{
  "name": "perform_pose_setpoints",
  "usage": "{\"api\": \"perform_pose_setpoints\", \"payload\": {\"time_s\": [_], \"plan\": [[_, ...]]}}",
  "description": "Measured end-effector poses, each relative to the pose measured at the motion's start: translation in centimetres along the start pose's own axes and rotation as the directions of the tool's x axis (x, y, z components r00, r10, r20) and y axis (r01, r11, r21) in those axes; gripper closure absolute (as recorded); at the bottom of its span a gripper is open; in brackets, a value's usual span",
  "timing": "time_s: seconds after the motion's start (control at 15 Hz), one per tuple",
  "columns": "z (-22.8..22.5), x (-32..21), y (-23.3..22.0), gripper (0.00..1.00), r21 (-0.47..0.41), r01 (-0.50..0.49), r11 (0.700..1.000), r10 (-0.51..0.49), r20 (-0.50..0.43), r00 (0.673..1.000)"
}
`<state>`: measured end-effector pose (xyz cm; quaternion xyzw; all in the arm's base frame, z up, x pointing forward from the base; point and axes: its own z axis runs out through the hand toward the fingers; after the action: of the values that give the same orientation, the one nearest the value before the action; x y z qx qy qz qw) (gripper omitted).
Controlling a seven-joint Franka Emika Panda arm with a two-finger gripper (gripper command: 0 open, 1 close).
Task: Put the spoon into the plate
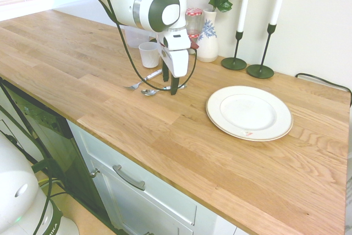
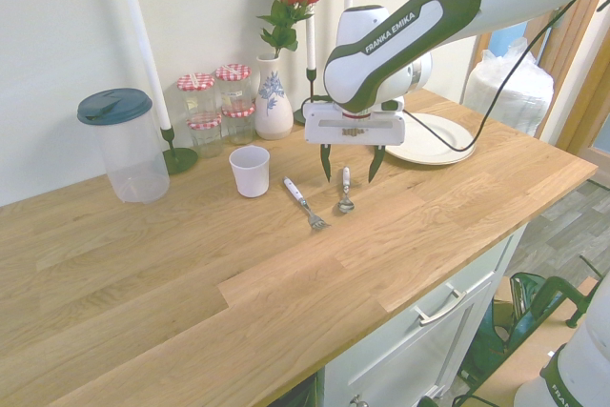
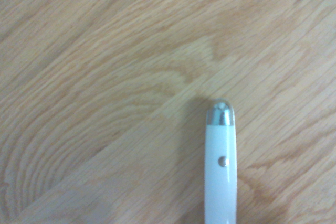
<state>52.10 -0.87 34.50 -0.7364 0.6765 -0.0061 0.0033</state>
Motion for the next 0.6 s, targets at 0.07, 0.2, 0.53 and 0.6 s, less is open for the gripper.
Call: {"api": "perform_pose_setpoints", "payload": {"time_s": [0.07, 0.2, 0.53, 0.6], "plan": [[0.12, 0.01, -0.07, 1.0, 0.0, -0.001, 1.0, 0.001, 0.0, 1.0], [0.09, 0.16, -0.13, 1.0, 0.004, 0.003, 1.0, -0.003, -0.008, 1.0], [0.59, 0.21, -0.37, 1.0, 0.014, 0.006, 1.0, -0.006, -0.014, 1.0], [0.73, 0.14, -0.49, 1.0, 0.02, 0.008, 1.0, -0.008, -0.014, 1.0]]}}
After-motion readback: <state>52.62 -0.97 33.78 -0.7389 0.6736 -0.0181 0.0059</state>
